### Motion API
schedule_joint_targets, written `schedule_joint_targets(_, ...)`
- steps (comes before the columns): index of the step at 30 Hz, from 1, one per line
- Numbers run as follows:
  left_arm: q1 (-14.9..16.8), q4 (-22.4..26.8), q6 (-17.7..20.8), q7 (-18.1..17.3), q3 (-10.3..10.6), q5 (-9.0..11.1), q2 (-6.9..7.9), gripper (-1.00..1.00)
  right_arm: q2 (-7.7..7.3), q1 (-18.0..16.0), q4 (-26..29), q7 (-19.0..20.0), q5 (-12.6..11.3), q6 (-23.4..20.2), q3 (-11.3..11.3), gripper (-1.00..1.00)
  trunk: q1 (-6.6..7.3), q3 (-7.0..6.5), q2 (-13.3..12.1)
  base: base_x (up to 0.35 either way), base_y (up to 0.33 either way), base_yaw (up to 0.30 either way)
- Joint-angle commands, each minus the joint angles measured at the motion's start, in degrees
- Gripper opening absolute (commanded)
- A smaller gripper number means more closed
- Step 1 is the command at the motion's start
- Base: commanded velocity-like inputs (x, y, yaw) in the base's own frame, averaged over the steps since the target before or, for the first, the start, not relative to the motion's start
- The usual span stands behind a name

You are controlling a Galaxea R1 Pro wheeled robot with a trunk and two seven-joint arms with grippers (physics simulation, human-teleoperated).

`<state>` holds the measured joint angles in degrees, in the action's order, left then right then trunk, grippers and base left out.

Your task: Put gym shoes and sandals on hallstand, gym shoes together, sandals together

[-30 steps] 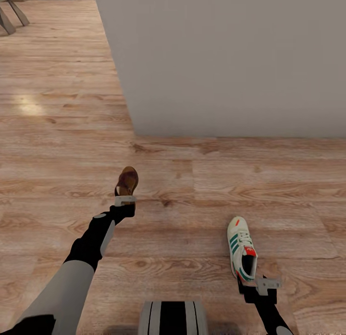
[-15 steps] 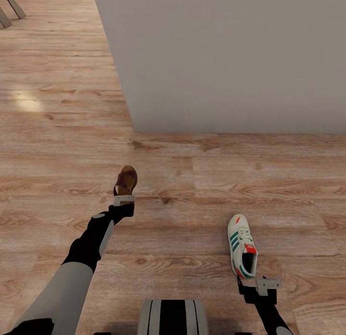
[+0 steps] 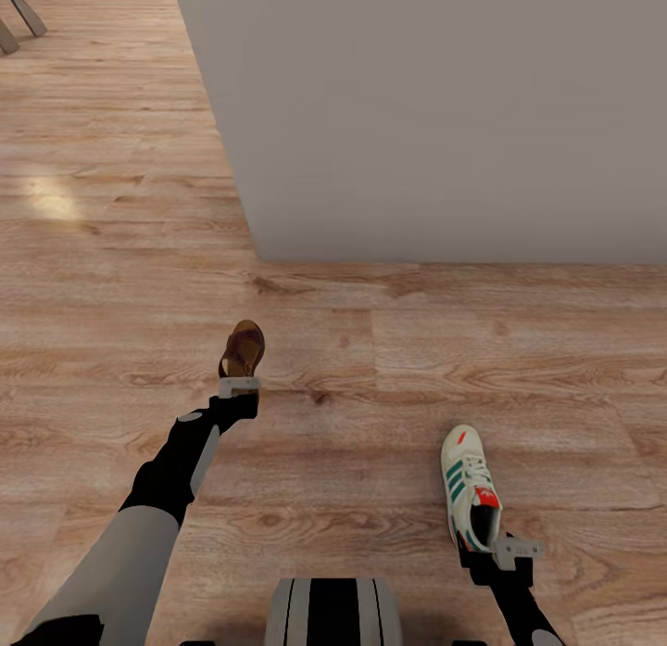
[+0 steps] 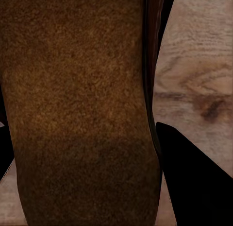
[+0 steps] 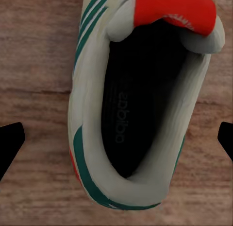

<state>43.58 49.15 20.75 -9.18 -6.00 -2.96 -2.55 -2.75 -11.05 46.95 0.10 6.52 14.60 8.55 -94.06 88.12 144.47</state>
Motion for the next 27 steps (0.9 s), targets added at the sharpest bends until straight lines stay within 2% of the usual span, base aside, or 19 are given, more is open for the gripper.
schedule_joint_targets(1,0.02,0.08,0.29,-0.58,-0.33,-0.42,-0.08,-1.0,0.02,-0.02,0.0,0.02,0.6,0.16,0.15,1.0,-0.01,0.03,0.01,0.127,0.0,0.0)
schedule_joint_targets(25,0.02,0.15,-0.24,-0.66,-0.16,-0.5,0.0,-1.0,0.03,-0.02,0.14,-0.01,0.58,0.17,0.22,1.0,-0.01,0.03,0.01,0.015,0.0,0.0)
schedule_joint_targets(27,0.02,0.14,-0.21,-0.66,-0.16,-0.48,0.0,-1.0,0.03,-0.02,0.15,-0.01,0.56,0.17,0.23,1.0,-0.06,0.48,0.04,0.0,0.0,0.0)
